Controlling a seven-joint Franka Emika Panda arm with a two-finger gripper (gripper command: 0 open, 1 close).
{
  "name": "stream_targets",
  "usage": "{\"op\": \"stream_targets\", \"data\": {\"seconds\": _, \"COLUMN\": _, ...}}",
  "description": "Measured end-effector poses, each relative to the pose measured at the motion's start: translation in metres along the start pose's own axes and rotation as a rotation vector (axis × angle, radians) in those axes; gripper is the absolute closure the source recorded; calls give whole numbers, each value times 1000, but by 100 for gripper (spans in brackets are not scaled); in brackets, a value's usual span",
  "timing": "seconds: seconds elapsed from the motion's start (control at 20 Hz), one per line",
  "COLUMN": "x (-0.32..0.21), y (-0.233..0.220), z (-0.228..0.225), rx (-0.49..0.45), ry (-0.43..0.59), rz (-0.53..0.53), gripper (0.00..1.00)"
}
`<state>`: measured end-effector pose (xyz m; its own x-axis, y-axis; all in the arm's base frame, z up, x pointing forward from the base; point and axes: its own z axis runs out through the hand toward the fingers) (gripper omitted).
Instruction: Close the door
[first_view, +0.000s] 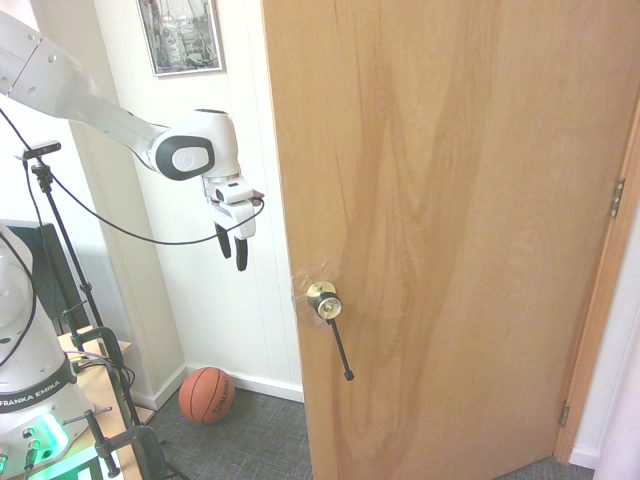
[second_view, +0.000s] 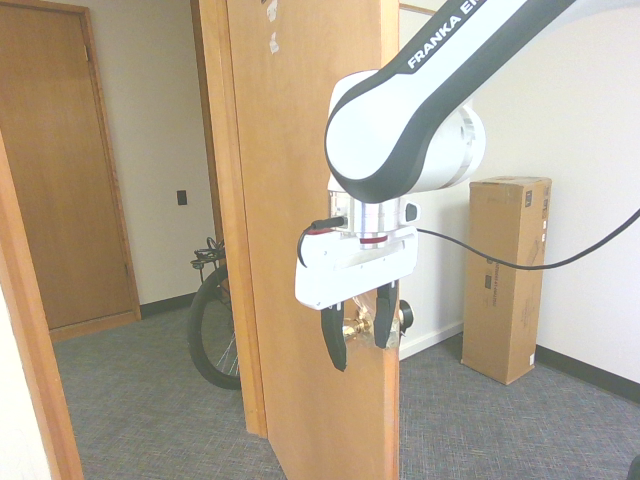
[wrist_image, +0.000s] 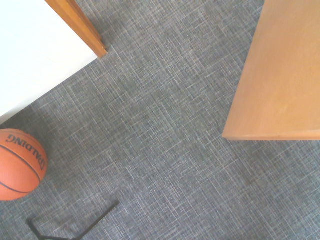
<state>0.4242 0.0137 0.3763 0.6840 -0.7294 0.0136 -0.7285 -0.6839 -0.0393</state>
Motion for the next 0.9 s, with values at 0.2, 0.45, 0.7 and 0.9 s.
{"op": "stream_targets", "data": {"seconds": 0.2, "x": 6, "y": 2, "z": -4, "rx": 22, "ry": 20, "rz": 13, "gripper": 0}}
{"op": "stream_targets", "data": {"seconds": 0.45, "x": 10, "y": 18, "z": -4, "rx": 29, "ry": 27, "rz": 12, "gripper": 0}}
{"op": "stream_targets", "data": {"seconds": 0.7, "x": -9, "y": 68, "z": -11, "rx": 42, "ry": 33, "rz": 18, "gripper": 0}}
{"op": "stream_targets", "data": {"seconds": 0.9, "x": 11, "y": 115, "z": -34, "rx": 80, "ry": 46, "rz": 121, "gripper": 0}}
